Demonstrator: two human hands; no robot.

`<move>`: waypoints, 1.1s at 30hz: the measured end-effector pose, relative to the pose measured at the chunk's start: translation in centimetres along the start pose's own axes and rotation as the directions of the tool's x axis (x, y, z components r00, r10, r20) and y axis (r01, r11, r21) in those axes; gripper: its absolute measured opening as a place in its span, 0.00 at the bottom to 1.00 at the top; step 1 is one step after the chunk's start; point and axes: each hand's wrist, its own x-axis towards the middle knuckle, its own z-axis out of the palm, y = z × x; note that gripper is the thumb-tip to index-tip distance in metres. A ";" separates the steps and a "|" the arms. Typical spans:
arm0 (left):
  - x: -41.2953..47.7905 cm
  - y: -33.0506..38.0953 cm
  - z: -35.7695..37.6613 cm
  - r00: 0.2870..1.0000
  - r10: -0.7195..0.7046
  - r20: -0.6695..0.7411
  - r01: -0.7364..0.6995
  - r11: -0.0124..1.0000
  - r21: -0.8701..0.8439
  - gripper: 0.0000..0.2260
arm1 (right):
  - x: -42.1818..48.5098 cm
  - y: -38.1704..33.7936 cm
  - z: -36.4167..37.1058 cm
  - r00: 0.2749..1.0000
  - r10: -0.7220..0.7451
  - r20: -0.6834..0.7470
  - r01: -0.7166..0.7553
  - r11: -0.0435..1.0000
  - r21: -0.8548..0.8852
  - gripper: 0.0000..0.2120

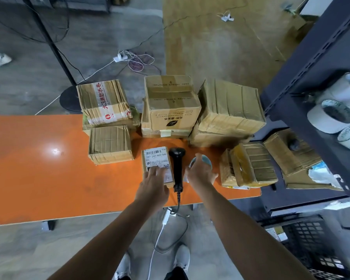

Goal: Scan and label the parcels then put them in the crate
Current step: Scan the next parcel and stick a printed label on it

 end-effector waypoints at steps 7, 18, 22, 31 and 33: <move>0.6 0.8 -0.2 0.999 0.035 0.003 -0.035 0.999 -0.040 0.24 | -0.7 1.0 -1.5 0.999 -0.034 -0.018 0.035 0.998 0.060 0.22; 2.8 4.2 -5.0 0.972 -0.201 0.118 0.231 0.753 -0.617 0.04 | -3.4 0.4 -8.9 0.960 -0.279 -0.040 0.244 0.753 0.611 0.33; 2.5 4.7 -6.9 0.984 -0.135 0.117 0.177 0.636 -0.751 0.06 | -4.2 -0.2 -10.1 0.933 -0.358 0.032 0.225 0.652 0.724 0.37; 1.2 3.6 -7.8 0.993 -0.116 -0.002 0.075 0.658 -0.750 0.06 | -5.4 -1.4 -10.7 0.917 -0.395 0.049 0.213 0.592 0.777 0.23; 1.0 3.4 -8.0 0.993 -0.113 -0.019 0.064 0.688 -0.723 0.08 | -5.4 -1.6 -10.4 0.928 -0.372 -0.004 0.246 0.605 0.758 0.17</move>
